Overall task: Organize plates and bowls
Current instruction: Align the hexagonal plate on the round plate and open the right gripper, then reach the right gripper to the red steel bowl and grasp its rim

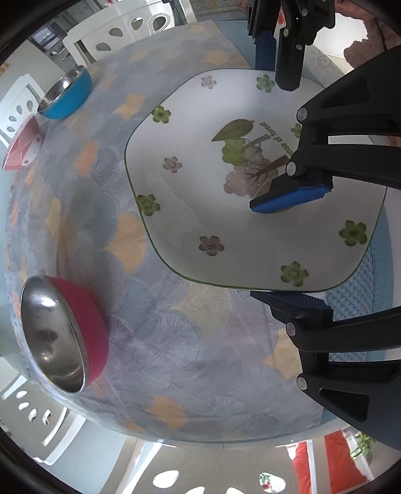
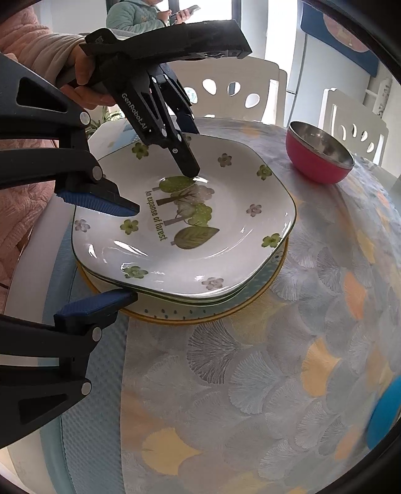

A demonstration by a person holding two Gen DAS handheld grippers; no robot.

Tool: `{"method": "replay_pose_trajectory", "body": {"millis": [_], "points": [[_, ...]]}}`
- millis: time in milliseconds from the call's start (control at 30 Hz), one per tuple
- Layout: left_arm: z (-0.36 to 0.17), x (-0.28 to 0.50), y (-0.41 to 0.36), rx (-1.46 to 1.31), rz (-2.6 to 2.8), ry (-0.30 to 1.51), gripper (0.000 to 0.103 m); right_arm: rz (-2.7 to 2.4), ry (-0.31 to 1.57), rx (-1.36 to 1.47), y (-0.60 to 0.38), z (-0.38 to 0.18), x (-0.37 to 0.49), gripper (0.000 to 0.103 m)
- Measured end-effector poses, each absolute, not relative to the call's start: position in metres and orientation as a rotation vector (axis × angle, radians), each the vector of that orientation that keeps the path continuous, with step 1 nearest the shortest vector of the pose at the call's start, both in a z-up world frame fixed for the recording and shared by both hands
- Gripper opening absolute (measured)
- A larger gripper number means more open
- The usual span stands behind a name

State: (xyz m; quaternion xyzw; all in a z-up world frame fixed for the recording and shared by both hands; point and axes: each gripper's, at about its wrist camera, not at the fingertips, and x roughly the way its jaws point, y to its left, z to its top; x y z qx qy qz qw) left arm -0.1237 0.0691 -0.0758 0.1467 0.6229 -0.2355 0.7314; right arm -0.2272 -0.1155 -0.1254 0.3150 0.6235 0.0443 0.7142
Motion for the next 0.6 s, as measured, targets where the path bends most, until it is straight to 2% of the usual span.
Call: {"method": "replay_pose_trajectory", "body": {"millis": [367,600], "points": [[-0.054,-0.084,0.1,0.184,-0.445,1.396,0.047,0.115,1.313,0.743,-0.159,-0.094,-0.211,0.048],[-0.014,-0.036,0.12,0.185,-0.394,1.325,0.047,0.19,1.282,0.543,-0.169,-0.023,-0.135,0.048]]}}
